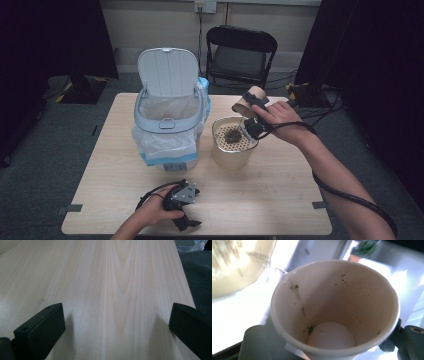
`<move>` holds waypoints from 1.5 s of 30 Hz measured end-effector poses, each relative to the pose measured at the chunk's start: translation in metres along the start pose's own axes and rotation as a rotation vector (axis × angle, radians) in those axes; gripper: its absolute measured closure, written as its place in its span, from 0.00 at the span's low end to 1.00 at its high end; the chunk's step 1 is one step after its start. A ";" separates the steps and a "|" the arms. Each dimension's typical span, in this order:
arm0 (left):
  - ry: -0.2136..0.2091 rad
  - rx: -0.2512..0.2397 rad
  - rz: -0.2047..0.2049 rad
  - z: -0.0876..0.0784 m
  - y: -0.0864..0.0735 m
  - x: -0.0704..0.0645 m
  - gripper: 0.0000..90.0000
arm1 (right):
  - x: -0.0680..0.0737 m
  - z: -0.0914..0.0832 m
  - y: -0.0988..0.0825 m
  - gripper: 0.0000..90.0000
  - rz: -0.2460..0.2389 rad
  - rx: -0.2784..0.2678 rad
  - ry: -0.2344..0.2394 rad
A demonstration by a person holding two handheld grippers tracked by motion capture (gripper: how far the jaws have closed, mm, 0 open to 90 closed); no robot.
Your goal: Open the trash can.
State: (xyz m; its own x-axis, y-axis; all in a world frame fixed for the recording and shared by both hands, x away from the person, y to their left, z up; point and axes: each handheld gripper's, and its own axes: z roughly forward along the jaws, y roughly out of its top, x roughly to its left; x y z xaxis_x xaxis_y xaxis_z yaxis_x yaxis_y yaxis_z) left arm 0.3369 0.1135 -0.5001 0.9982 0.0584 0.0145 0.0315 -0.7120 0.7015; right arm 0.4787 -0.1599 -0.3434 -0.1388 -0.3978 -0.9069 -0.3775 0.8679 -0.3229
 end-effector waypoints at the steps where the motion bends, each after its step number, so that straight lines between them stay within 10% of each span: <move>1: 0.002 0.004 0.002 0.000 0.000 0.000 0.00 | -0.005 0.000 -0.006 0.31 0.142 -0.045 0.044; 7: 0.000 -0.002 0.004 0.000 0.000 0.000 0.00 | -0.016 0.004 -0.034 0.31 0.671 -0.155 0.219; 18: 0.000 -0.002 0.004 0.000 0.000 0.000 0.00 | -0.008 0.014 -0.052 0.31 1.206 -0.282 0.434; 26: -0.001 -0.002 0.003 0.000 0.000 0.000 0.00 | -0.010 0.020 -0.059 0.31 1.384 -0.331 0.522; 45: -0.001 -0.003 0.002 0.000 0.000 0.000 0.00 | -0.015 0.027 -0.061 0.30 1.500 -0.384 0.573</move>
State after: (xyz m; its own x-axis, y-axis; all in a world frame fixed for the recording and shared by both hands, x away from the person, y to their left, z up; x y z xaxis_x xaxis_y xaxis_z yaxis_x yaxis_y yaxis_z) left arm 0.3369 0.1133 -0.5004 0.9983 0.0563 0.0156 0.0290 -0.7100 0.7036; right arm 0.5288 -0.1991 -0.3177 -0.8316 0.5481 -0.0895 0.2186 0.4712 0.8545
